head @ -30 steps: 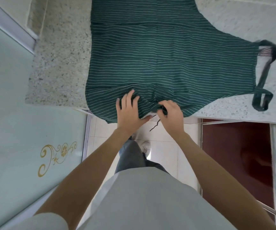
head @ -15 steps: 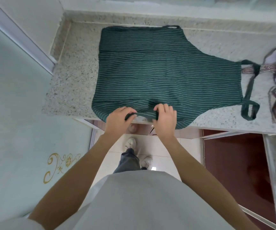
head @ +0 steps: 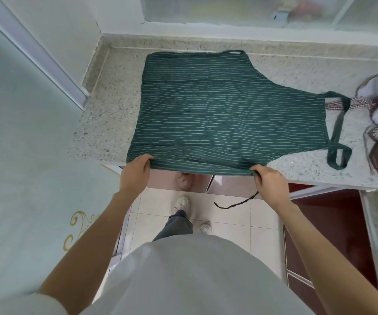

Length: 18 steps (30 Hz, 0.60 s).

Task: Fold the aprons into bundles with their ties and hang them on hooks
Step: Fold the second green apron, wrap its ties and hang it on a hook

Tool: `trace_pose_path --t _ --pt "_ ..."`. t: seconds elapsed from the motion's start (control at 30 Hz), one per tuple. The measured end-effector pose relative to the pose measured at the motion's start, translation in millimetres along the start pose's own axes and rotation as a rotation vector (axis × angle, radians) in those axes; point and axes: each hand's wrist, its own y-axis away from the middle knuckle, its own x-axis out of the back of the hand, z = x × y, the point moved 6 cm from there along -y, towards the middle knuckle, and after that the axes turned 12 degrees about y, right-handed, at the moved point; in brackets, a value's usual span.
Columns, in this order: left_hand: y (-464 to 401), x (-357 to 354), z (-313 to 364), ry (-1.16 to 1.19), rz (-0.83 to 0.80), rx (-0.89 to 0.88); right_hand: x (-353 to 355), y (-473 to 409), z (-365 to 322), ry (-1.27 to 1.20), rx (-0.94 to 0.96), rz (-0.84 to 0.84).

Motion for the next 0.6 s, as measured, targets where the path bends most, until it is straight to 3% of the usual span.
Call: trace_pose_path --t 0.13,0.33,0.6 --pt "1.4 -0.1 -4.8 -0.083 -0.075 0.061 -2.9 6.3 5.1 -0.037 0.04 -0.129" --pt "-49.5 29.9 17.8 -0.139 0.013 -0.002 55.3 -47.5 6.1 -0.113 -0.01 0.032" --pt "-186.9 66.4 63.6 -0.211 0.145 -0.169 115.6 -217.8 2.5 -0.023 0.035 0.14"
